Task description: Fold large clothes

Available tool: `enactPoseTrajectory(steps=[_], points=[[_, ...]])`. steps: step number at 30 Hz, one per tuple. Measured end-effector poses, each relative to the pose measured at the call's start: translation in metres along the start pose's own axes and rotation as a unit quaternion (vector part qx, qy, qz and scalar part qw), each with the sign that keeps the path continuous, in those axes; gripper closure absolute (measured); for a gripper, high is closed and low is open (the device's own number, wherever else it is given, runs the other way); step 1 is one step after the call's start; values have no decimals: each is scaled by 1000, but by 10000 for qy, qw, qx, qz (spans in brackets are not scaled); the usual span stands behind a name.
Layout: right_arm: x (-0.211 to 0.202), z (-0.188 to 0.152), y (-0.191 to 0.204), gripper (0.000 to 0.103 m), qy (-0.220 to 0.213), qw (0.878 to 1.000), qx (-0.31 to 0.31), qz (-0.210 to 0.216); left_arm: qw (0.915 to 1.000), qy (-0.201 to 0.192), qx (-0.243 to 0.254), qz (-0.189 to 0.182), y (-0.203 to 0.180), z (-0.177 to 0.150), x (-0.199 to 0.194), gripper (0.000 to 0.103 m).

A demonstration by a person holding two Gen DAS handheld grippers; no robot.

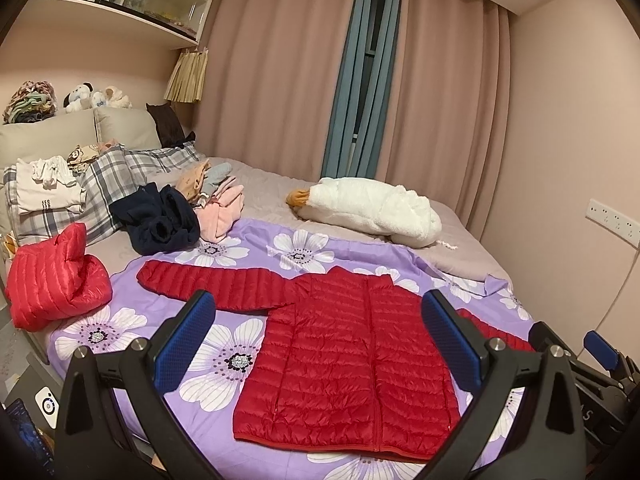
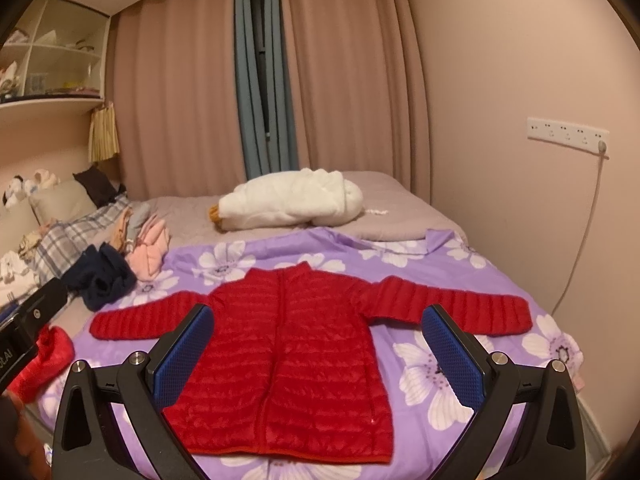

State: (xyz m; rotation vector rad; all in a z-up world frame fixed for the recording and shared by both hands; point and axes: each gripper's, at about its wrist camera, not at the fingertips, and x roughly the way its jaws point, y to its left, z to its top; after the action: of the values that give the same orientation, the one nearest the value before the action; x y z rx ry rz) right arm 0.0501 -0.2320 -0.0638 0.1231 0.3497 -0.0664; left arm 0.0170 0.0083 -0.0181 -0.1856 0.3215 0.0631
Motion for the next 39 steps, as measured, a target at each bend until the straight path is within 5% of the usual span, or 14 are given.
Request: enactPoseTrajectory(steps=[7,12,18,21,23,26,30,32,36,38,39], points=[[25,2,-8,0,78,9998,109,131,9997,152,-127,-129,3,1,31,0],[81,-1,-46,0,400,9981,396,253,9980,452,-337,-291,24,6,100,0],[169,-5,-143,0,1058,9881,730,-844,9928,863,-699,-441,72,-8,214,1],[209,-17,-202,0,1603,9735,1218,-1081,9776,1786,-1074,-297,98,-34,288,11],[227,-28,-239,0,1852,9623,1616,-1165,9590,2369,-1523,-330,116,-60,328,16],[240,-44,-283,0,2026,9461,2122,-1370,9384,2879,-1896,-224,130,-97,365,22],[240,-71,-340,0,2021,9147,3206,-1405,9219,3387,-1844,-367,122,-136,394,35],[240,-88,-364,0,2021,8942,3775,-1303,9341,3152,-1653,-279,113,-138,395,36],[240,-132,-396,0,1849,8374,5058,-936,9349,3163,-1601,-180,114,-136,398,51],[233,-137,-396,1,1300,8370,5271,-686,9372,3108,-1565,-246,117,-139,394,58],[232,-137,-395,11,1145,8398,5270,-631,9384,3085,-1534,-271,119,-140,393,61]])
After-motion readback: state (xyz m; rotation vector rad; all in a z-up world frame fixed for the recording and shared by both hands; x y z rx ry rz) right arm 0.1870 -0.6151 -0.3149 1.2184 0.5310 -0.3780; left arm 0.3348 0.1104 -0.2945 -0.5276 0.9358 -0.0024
